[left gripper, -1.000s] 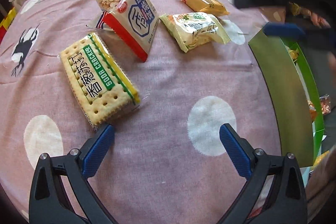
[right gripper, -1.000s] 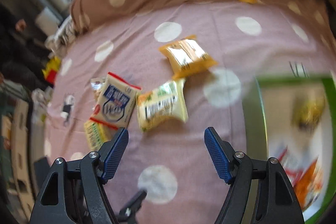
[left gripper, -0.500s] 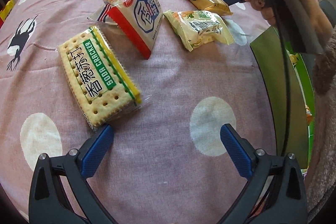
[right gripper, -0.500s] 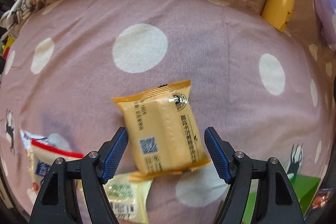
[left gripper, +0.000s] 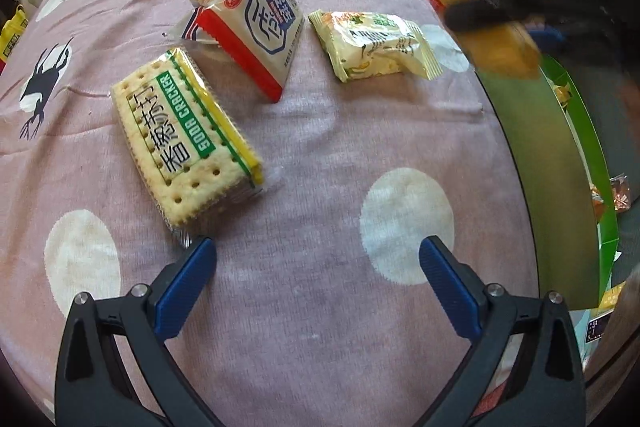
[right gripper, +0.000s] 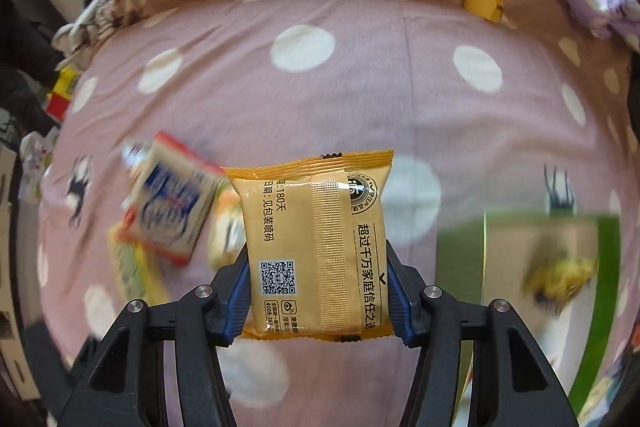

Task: Organize snacks
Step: 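Close the right gripper on the yellow square cake packet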

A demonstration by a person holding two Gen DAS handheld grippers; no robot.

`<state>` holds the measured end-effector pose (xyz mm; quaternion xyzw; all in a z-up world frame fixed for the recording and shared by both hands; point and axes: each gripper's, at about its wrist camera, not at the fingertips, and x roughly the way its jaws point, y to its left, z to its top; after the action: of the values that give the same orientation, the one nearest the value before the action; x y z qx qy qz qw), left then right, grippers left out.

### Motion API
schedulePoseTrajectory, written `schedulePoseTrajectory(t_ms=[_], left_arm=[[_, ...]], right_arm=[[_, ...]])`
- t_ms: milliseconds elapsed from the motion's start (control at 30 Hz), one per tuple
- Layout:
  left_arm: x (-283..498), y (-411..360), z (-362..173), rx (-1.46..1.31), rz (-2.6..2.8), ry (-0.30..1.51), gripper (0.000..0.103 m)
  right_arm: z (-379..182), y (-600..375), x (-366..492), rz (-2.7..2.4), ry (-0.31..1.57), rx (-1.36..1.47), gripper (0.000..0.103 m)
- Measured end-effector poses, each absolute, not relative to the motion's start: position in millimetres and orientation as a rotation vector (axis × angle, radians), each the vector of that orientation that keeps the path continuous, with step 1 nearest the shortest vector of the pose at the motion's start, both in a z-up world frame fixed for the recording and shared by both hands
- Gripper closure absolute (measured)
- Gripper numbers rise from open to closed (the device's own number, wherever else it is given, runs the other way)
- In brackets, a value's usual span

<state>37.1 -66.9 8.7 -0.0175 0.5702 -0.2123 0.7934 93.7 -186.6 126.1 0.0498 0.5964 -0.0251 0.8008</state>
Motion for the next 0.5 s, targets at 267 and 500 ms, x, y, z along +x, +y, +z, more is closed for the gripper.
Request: schedulePoseTrajectory(t_ms=[267,500], left_arm=[[-4.3,-35.7,10.2,-0.026,-0.399,1.241,0.002],[-22.1,-9.6,7.7,-0.021,-0.343,1.247,0.005]], right_arm=[[94.7,-158.1,11.1,-0.006,1.314,0.195,0.045],[66.5,-143.0,-18.5,0.005,1.387,0.248,0.044]])
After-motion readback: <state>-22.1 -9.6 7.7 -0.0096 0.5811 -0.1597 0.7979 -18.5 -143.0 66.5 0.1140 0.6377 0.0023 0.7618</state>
